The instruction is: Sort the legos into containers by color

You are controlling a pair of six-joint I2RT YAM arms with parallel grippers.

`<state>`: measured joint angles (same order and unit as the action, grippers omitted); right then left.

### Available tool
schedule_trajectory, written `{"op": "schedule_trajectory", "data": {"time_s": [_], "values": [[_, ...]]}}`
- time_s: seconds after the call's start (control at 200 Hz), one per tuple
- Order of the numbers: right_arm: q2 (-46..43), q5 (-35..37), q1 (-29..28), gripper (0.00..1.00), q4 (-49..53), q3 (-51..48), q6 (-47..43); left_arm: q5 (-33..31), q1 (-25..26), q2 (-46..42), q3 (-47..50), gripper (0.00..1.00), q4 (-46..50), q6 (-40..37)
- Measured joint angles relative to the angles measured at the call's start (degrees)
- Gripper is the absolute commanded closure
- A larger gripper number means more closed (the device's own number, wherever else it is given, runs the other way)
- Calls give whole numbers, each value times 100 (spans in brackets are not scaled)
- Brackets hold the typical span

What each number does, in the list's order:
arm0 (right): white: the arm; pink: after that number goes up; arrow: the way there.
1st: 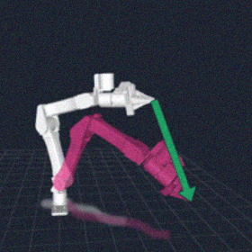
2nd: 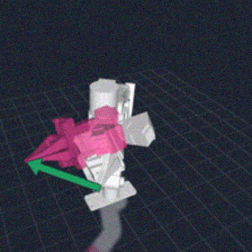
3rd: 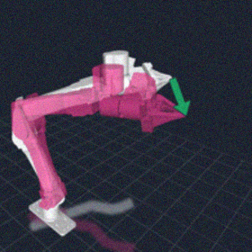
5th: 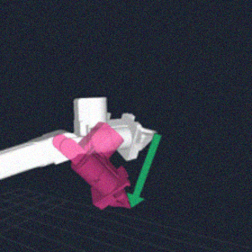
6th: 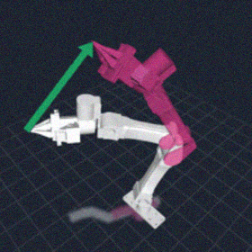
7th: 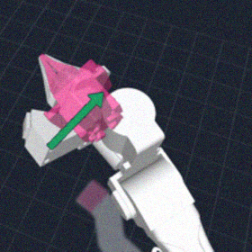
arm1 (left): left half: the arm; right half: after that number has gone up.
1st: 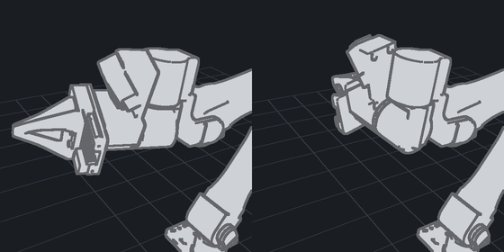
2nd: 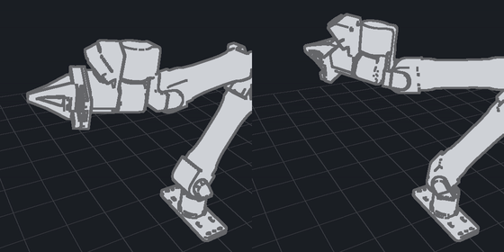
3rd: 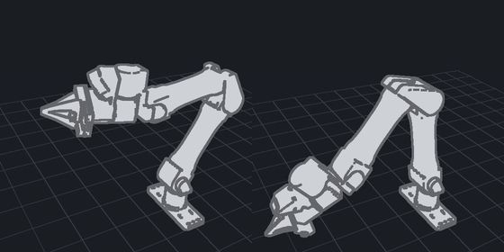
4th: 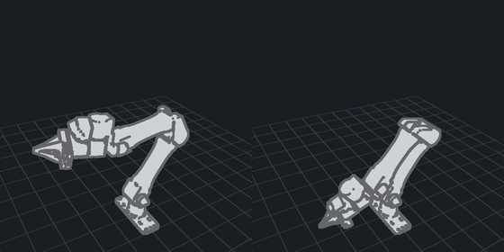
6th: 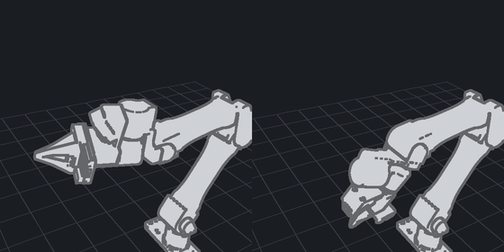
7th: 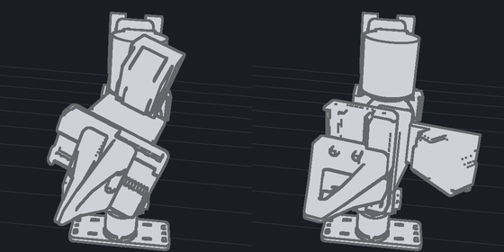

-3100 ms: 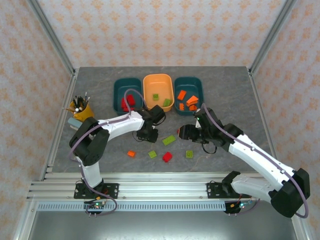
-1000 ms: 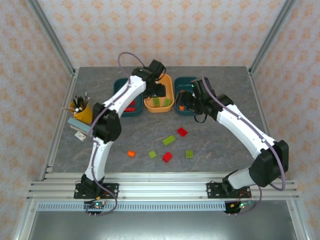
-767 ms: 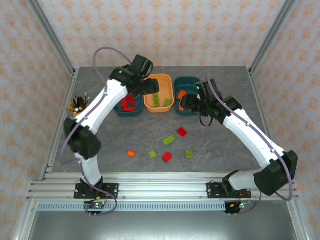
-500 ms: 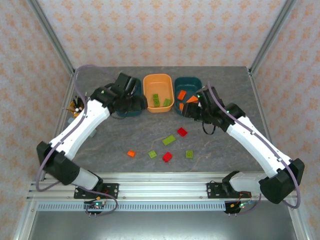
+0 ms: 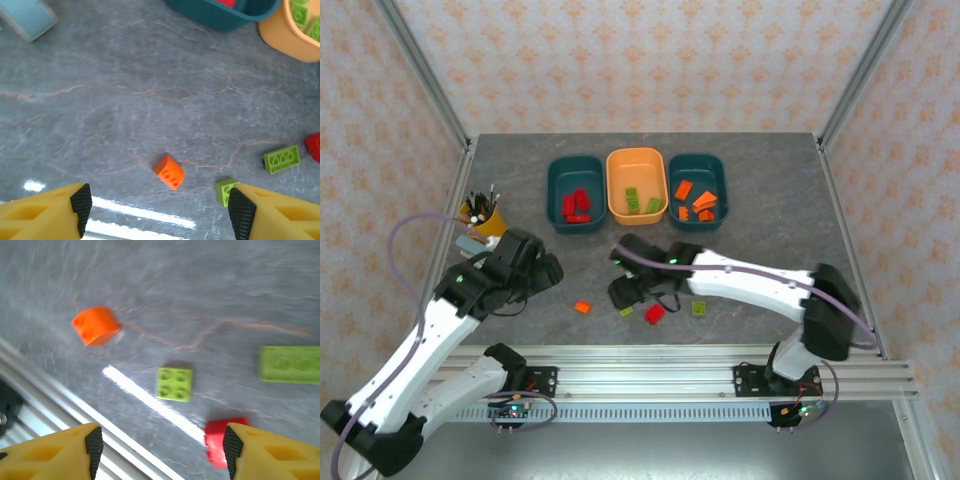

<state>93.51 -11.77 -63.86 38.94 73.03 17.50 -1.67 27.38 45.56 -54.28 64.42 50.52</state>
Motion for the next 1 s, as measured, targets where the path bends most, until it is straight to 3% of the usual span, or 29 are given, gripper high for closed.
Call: {"op": "schedule_trajectory", "data": {"time_s": [0.26,0.49,0.806,1.001], "values": [[1888,-42,-367,28,50,1528,-901,-350,0,-1246,269,24,1027,726],[2837,9,-503,31,343,2382,-1316,-603,0,-1696,258,24,1635,970],[3609,199,-535,47,772,3053,-1537,-678,0,-1823,203,24,1921,1121],[3779,378,-538,62,1014,3351,-1587,-678,0,-1823,199,24,1921,1134]]}}
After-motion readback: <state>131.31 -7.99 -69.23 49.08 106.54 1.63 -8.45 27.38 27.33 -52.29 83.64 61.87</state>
